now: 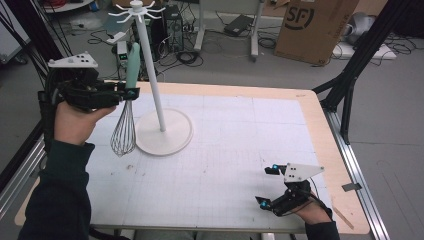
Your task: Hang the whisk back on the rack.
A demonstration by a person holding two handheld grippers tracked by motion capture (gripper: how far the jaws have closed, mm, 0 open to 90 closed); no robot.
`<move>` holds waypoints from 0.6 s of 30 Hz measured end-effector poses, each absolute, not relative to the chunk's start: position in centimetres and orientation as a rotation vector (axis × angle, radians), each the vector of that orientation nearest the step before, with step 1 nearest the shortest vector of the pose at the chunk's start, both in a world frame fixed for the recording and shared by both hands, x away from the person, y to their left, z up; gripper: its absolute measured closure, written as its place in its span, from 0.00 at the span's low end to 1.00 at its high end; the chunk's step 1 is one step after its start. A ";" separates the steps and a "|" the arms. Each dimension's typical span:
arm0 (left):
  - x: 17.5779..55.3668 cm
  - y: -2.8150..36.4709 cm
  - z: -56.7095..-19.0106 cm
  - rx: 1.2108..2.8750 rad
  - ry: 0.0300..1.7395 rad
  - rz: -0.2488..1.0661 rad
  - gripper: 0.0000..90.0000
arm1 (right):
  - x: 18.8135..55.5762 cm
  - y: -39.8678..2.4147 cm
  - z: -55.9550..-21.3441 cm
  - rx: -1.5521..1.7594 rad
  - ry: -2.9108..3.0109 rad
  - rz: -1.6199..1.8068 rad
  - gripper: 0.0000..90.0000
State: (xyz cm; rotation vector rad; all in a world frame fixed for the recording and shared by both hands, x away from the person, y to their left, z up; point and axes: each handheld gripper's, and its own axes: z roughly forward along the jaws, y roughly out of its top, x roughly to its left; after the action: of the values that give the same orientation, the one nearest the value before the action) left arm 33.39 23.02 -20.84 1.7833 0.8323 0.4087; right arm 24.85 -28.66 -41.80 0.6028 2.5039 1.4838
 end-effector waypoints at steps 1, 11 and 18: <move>33.4 23.2 -20.7 1.778 0.834 0.413 0.77 | 24.9 -28.7 -41.8 0.601 2.506 1.476 0.01; 33.2 24.5 -19.0 1.714 0.832 0.435 0.77 | 24.9 -28.6 -41.8 0.598 2.511 1.471 0.01; 33.6 25.0 -18.1 1.715 0.848 0.471 0.77 | 24.9 -28.6 -41.8 0.602 2.513 1.470 0.01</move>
State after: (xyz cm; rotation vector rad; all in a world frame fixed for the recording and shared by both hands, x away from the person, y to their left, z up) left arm 33.57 24.99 -18.10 1.7149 0.8482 0.4705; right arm 24.88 -28.61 -41.84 0.6018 2.5131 1.4702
